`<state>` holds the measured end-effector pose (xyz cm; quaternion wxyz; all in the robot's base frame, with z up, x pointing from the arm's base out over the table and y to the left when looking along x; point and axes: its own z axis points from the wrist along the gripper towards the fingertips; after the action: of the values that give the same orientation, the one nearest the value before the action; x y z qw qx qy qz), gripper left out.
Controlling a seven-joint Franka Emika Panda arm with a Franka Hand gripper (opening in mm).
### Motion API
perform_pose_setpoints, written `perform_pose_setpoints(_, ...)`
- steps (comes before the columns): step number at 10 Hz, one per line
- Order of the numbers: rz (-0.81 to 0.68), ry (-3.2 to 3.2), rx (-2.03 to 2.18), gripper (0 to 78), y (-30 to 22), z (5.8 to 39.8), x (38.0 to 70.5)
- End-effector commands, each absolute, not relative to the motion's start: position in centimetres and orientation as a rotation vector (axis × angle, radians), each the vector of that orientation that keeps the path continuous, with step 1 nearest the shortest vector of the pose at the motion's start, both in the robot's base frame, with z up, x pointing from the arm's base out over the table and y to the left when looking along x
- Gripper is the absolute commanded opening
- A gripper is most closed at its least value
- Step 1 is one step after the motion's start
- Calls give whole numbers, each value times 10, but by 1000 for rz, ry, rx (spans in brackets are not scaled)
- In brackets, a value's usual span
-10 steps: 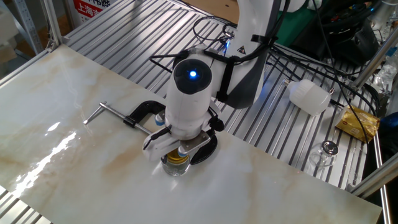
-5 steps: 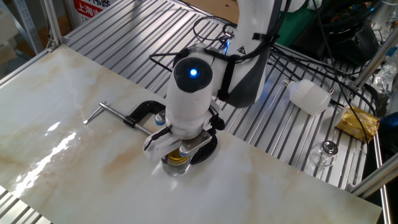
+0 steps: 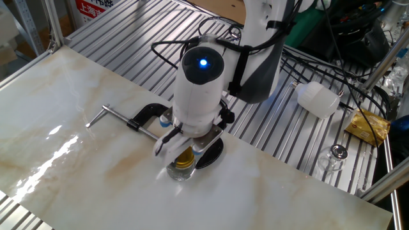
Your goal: Screw the lid onto the jar
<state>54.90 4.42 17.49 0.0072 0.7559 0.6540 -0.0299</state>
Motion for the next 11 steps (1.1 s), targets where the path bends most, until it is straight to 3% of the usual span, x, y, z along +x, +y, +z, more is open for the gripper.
perform_pose_setpoints(1, -96, 2913, 1202, 774, 53, 187, 548)
perform_pose_setpoints(3, -106, 3065, 743, 774, 53, 188, 548)
perform_pose_setpoints(11, -180, 3157, 106, 774, 53, 187, 548)
